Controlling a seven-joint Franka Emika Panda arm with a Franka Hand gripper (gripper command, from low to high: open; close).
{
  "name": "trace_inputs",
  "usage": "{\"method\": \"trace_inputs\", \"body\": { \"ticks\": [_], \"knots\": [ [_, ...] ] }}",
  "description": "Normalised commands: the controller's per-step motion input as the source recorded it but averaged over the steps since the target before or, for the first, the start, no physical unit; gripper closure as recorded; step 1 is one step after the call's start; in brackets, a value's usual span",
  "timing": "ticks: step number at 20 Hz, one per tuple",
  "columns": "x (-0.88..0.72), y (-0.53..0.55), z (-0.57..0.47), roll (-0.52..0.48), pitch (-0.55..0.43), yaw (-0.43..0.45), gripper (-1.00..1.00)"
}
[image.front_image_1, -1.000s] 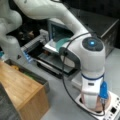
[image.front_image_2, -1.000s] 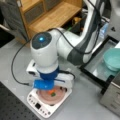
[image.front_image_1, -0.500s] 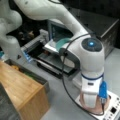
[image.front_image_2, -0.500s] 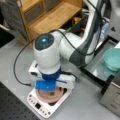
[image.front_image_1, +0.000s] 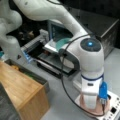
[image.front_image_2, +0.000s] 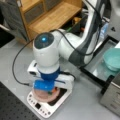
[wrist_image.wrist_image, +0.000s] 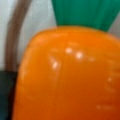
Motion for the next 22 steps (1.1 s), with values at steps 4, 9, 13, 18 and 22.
{"method": "trace_inputs", "body": {
  "ticks": [4, 9, 13, 18, 22],
  "knots": [
    [-0.02, 0.06, -0.04, -0.103, -0.001, -0.070, 1.00],
    [-0.06, 0.22, 0.28, -0.029, 0.047, -0.377, 1.00],
    [-0.01, 0.26, 0.44, 0.114, -0.006, -0.506, 1.00],
    [-0.01, 0.02, 0.33, 0.190, -0.036, -0.491, 1.00],
    [-0.06, -0.18, 0.14, 0.164, 0.032, -0.455, 1.00]
  ]
}}
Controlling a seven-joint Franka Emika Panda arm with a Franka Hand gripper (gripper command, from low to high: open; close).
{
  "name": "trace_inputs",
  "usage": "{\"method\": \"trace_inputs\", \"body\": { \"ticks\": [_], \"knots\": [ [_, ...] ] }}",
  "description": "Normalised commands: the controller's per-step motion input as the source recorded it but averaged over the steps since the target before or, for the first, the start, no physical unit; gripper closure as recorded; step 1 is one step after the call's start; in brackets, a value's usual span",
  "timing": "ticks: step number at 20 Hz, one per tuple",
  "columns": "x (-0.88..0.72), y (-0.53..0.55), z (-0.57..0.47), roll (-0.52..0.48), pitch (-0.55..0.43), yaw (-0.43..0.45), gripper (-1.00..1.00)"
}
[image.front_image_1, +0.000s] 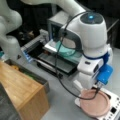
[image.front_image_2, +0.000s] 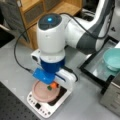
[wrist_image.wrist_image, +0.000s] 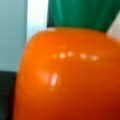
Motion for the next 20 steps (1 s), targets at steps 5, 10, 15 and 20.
{"method": "trace_inputs", "body": {
  "ticks": [5, 10, 15, 20],
  "knots": [
    [-0.06, -0.11, 0.06, 0.086, 0.066, -0.485, 1.00],
    [0.01, 0.09, 0.14, 0.023, 0.035, -0.765, 1.00],
    [0.09, 0.13, 0.17, -0.075, 0.089, -0.936, 1.00],
    [0.25, 0.14, 0.26, -0.084, 0.163, -0.761, 1.00]
  ]
}}
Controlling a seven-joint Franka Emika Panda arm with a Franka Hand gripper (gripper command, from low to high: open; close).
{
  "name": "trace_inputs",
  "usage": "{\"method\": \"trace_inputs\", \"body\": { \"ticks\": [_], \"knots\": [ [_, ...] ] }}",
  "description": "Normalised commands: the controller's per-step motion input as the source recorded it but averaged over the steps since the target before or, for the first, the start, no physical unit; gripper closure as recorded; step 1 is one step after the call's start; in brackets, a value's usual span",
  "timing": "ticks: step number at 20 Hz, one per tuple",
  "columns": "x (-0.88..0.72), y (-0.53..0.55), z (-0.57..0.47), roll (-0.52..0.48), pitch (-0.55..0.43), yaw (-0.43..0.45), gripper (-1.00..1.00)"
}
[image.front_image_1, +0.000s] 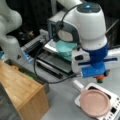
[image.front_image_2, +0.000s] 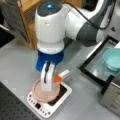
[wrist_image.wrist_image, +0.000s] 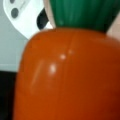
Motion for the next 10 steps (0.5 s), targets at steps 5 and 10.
{"method": "trace_inputs", "body": {
  "ticks": [5, 10],
  "knots": [
    [0.20, 0.03, 0.34, -0.055, 0.173, -0.538, 1.00],
    [-0.09, -0.14, 0.15, -0.112, 0.125, -0.587, 1.00]
  ]
}}
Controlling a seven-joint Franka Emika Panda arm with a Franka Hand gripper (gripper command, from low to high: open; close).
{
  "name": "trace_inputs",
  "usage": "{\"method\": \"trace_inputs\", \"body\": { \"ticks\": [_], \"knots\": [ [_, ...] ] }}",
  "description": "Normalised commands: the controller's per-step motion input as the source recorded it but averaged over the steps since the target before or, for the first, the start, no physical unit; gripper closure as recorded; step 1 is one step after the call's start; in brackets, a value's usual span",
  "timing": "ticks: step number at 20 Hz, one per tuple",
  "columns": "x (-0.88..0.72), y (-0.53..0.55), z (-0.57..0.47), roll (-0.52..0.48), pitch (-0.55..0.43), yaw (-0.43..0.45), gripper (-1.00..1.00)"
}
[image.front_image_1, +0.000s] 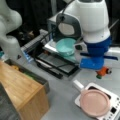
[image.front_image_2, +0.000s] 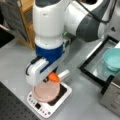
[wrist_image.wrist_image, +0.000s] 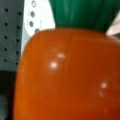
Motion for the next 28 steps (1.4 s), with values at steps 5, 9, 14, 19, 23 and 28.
{"method": "trace_inputs", "body": {
  "ticks": [5, 9, 14, 19, 23, 28],
  "knots": [
    [-0.54, -0.04, -0.06, -0.073, 0.130, -0.368, 1.00],
    [-0.82, 0.04, -0.18, -0.057, 0.063, -0.142, 1.00],
    [-0.86, 0.15, -0.19, -0.041, -0.063, -0.067, 1.00],
    [-0.78, 0.25, -0.15, -0.040, -0.212, -0.023, 1.00],
    [-0.96, 0.35, -0.22, 0.000, -0.261, 0.000, 1.00],
    [-1.00, 0.37, -0.26, 0.081, -0.249, -0.001, 1.00]
  ]
}}
